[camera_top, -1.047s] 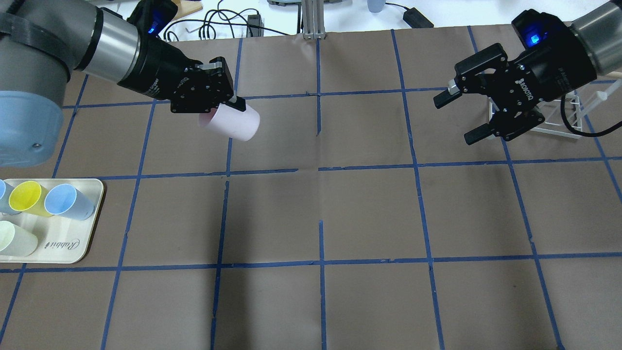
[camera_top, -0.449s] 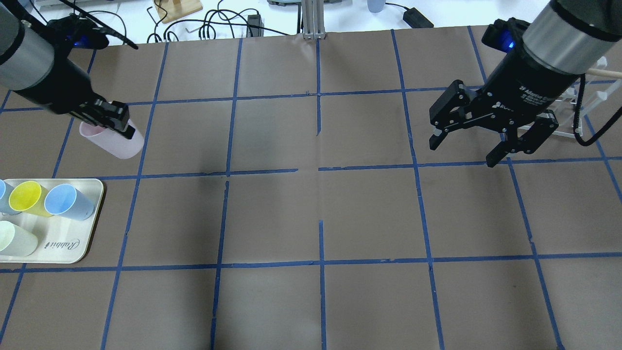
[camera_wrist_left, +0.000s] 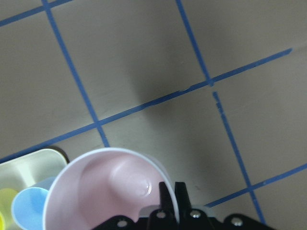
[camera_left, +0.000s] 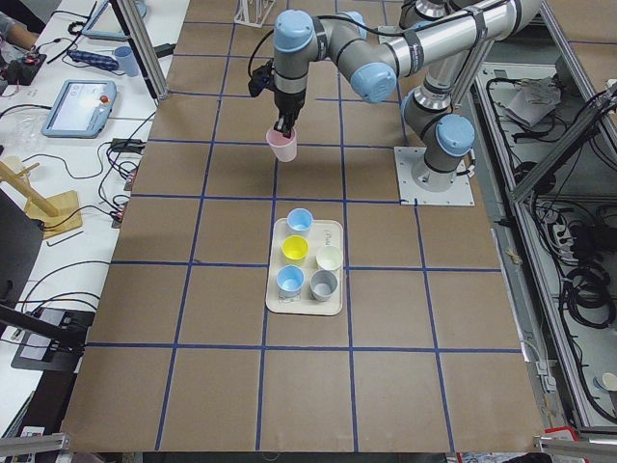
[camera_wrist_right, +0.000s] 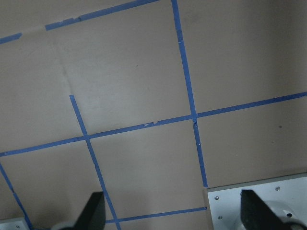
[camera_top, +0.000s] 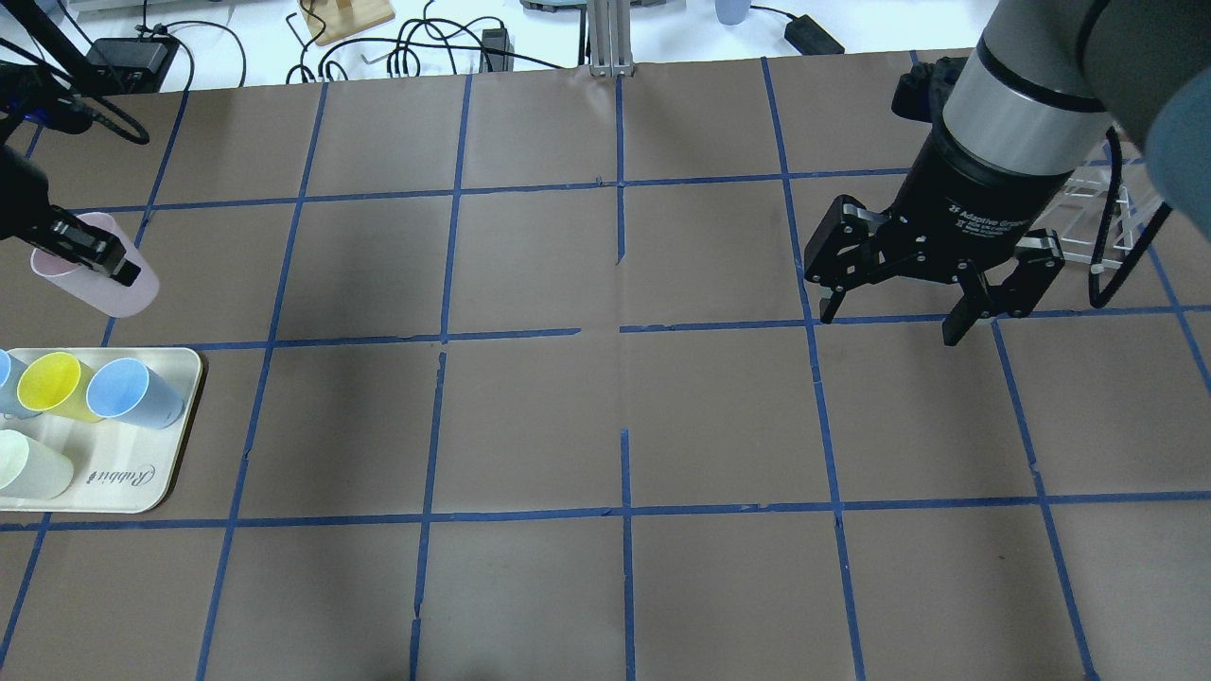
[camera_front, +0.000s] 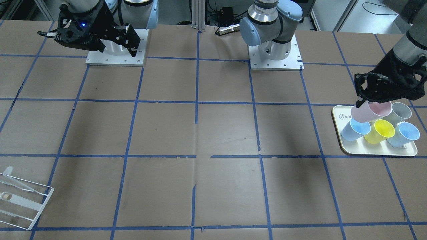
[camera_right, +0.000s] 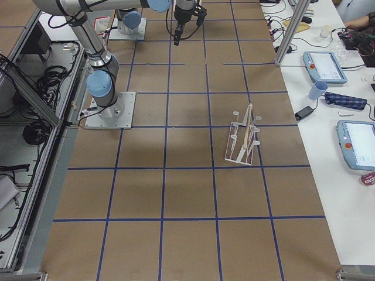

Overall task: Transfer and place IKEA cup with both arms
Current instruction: 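Carry the white cup with the left gripper down onto the cup tray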

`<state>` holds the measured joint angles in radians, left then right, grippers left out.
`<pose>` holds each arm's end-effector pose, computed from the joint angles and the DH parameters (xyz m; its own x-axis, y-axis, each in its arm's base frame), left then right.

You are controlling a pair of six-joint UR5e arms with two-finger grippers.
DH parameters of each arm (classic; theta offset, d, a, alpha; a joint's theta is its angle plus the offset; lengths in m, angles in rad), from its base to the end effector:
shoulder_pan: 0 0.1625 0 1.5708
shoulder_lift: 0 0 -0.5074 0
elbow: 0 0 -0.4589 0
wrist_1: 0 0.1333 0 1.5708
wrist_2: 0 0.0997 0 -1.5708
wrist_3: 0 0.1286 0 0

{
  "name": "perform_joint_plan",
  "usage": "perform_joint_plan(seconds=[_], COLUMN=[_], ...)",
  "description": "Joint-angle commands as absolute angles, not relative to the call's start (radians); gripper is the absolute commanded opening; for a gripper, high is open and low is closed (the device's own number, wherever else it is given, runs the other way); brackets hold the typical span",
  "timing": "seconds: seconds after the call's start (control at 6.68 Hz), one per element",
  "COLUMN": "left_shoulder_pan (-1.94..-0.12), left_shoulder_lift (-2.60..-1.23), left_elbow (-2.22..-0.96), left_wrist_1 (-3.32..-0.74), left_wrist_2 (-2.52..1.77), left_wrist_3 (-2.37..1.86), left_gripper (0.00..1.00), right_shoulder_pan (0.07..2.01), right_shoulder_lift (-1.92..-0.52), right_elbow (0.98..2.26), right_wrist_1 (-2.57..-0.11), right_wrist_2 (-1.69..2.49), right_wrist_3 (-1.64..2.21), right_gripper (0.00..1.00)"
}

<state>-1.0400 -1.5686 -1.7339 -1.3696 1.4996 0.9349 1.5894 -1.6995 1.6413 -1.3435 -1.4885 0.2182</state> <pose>0.1589 -0.5522 0.4722 -0.9187 0.3949 0.0098 0.3928 0.9160 -0.0811 0.1526 -0.4669 0.5493 -0.9770 0.2088 -0.0427 0.1979 0.9632 0.1818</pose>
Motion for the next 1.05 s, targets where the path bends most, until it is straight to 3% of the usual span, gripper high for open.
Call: perform_joint_plan(seconds=[0.0, 0.3, 0.9], left_shoulder_pan=[-0.924, -0.873, -0.793], left_shoulder_lift=[-1.64, -1.599, -1.598], left_elbow=[-1.75, -1.869, -2.122], left_wrist_1=[-1.301, -1.312, -1.053], left_wrist_2=[1.538, 1.632, 1.634], left_wrist_3=[1.075, 1.075, 1.066], left_gripper=[0.0, 0.0, 0.0], right_shoulder_pan=[1.594, 1.592, 1.586], right_shoulder_lift=[-1.695, -1.701, -1.704], right_elbow=[1.663, 1.719, 1.72], right_wrist_1=[-1.388, -1.541, -1.555], right_wrist_2=[-1.529, -1.57, -1.575], right_wrist_3=[0.207, 0.155, 0.026], right_gripper=[1.0, 1.0, 1.0])
